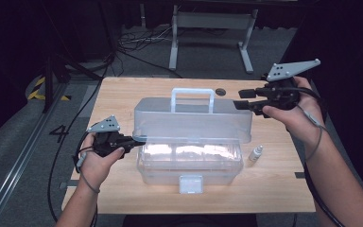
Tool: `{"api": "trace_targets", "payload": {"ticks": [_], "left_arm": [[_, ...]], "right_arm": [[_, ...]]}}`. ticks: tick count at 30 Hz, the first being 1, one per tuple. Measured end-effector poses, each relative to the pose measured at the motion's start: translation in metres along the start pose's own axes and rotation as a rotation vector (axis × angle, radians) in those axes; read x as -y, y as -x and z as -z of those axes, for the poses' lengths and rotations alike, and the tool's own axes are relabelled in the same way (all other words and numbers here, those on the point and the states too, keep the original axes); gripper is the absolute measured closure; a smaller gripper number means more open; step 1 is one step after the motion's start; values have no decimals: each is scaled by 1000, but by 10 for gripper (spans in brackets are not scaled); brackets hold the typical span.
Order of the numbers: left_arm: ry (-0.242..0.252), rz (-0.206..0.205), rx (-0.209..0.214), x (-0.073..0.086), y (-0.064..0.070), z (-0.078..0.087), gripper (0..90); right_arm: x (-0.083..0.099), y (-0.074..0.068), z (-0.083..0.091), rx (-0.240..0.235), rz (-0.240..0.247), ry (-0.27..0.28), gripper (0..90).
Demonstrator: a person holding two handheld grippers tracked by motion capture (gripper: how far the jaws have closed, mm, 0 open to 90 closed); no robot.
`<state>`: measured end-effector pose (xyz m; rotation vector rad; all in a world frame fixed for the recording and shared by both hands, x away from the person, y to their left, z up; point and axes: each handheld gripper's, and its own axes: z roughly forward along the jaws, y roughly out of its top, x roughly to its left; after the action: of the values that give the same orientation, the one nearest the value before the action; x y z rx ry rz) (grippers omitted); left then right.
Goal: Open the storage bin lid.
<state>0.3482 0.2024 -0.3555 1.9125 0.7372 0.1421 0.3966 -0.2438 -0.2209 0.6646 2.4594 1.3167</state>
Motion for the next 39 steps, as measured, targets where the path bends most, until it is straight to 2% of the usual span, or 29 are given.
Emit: {"api": "trace_targets", "payload": {"ticks": [5,6,14,26,30,34,39], "left_arm": [[7,2,-6,0,0,0,899],[5,-2,-10,0,1,0,900],[13,2,-17,-1,1,0,900],[21,3,-33,-2,1,0,900],[21,2,-37,-2,2,0,900],[25,6,-45,-2,1,1,900],[21,4,-46,-3,2,0,900]], "right_arm": [[17,-4,16,3,-33,26,597],[25,-6,22,11,-48,32,615],[57,-11,34,14,-106,36,662],[103,-18,29,-1,-161,33,745],[109,-20,25,-2,-163,26,758],[118,-24,12,-11,-159,13,792],[126,-23,10,2,-173,26,811]]}}
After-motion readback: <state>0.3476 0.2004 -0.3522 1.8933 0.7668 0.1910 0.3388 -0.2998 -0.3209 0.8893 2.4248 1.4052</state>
